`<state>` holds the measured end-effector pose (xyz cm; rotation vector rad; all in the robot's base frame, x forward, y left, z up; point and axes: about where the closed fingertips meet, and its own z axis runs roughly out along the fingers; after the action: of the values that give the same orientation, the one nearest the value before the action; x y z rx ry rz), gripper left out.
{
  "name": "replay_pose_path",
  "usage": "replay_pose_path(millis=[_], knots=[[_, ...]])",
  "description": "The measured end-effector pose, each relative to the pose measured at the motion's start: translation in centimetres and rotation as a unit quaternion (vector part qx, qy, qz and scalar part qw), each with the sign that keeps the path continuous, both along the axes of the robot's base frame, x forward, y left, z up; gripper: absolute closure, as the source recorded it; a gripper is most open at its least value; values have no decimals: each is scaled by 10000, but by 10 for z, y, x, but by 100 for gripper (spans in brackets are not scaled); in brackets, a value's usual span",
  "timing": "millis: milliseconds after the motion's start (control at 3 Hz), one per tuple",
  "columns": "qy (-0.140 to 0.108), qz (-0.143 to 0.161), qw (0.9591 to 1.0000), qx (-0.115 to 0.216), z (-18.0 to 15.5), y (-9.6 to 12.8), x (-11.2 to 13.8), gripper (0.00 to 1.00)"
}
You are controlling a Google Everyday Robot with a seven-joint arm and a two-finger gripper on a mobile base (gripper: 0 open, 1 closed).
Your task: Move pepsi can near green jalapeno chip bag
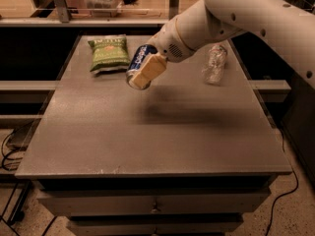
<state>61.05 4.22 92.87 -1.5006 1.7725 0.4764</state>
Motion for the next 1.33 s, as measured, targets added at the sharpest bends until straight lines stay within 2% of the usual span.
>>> replay_pose_path(millis=[333, 667, 1000, 1333], knots=[[41, -19, 9993, 374, -14, 15, 8, 100], [-10, -38, 9963, 862, -28, 38, 32, 82], [8, -189, 9935, 1122, -45, 49, 54, 59], [-15, -459, 9912, 1241, -57, 46, 75, 37]])
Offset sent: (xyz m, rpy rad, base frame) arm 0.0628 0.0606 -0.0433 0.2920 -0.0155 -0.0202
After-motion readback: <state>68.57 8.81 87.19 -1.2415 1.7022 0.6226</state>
